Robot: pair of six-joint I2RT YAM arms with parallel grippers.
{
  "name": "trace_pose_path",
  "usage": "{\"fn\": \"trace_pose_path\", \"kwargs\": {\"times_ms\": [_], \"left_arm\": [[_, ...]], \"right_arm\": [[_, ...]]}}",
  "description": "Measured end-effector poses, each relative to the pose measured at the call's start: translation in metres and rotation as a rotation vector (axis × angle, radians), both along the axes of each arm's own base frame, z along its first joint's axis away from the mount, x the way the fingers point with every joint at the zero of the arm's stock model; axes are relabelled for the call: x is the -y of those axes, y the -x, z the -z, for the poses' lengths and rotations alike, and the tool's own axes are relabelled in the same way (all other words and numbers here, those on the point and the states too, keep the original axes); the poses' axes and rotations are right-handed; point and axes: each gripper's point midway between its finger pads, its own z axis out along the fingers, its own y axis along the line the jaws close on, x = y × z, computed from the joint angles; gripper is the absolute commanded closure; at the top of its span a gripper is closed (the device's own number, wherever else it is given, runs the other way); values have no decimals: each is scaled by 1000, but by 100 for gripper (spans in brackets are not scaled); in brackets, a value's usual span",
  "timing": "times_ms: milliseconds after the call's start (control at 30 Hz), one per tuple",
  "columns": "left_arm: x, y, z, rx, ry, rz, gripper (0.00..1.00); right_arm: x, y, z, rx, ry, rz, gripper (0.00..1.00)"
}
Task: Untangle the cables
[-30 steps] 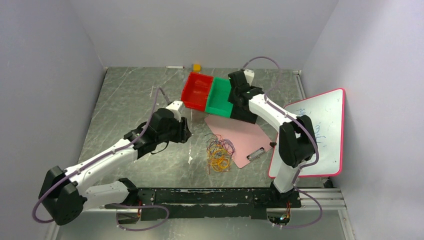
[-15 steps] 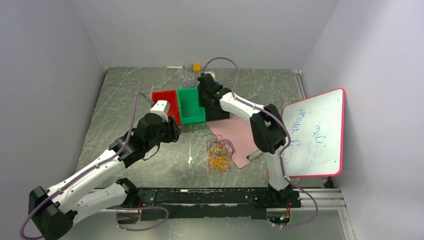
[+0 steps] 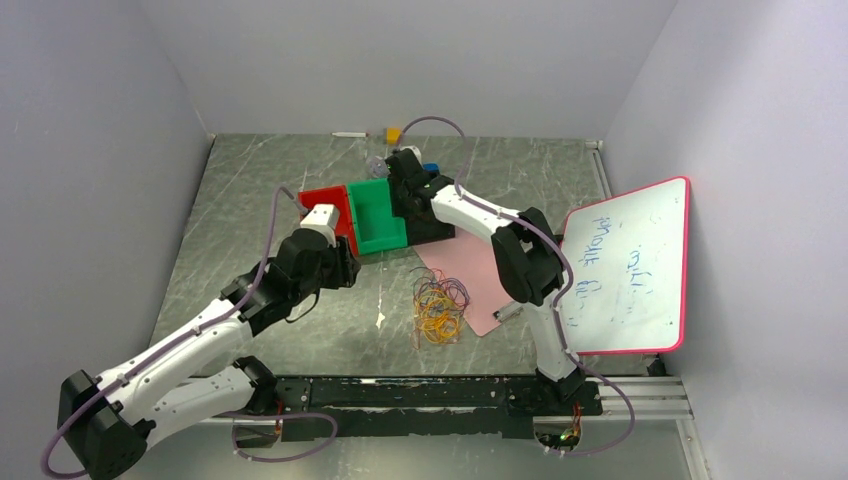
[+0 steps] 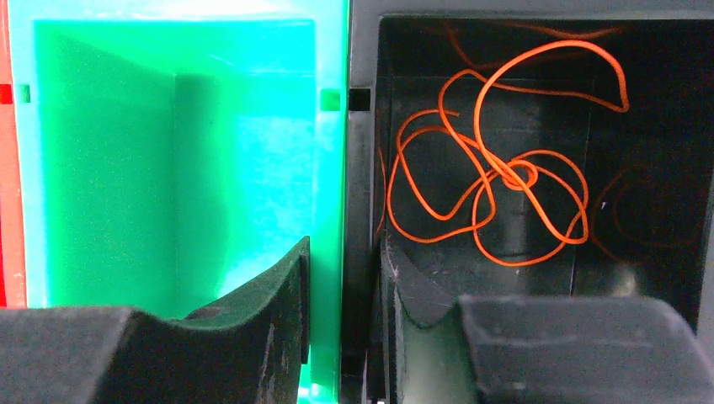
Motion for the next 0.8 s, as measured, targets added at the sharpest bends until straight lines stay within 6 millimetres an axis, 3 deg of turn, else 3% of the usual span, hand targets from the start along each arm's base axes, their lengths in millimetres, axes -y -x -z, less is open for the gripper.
{"fn": "trace_pose_path", "kwargs": {"times_ms": [167,233,433,533,633,800], "left_arm": [[1,-1,7,-20,-14,-1,49],[1,-1,9,-24,-17,-1,49],[2,-1,9,-28,-16,-2,48],[2,-1,10,-30,-16,-1,47],[3,-1,11,-33,-17,1,47],[6,0,17,-52,-25,16,46]], "right_arm": [[3,0,1,-7,-8,44,100],[4,0,1,-6,-9,59,95],[11,7,1,-13,-8,74,57],[14,15,-2,-24,-20,73,47],[15,20,-19,-9,-45,67,43],[18,28,-78,81,-133,52,43]]}}
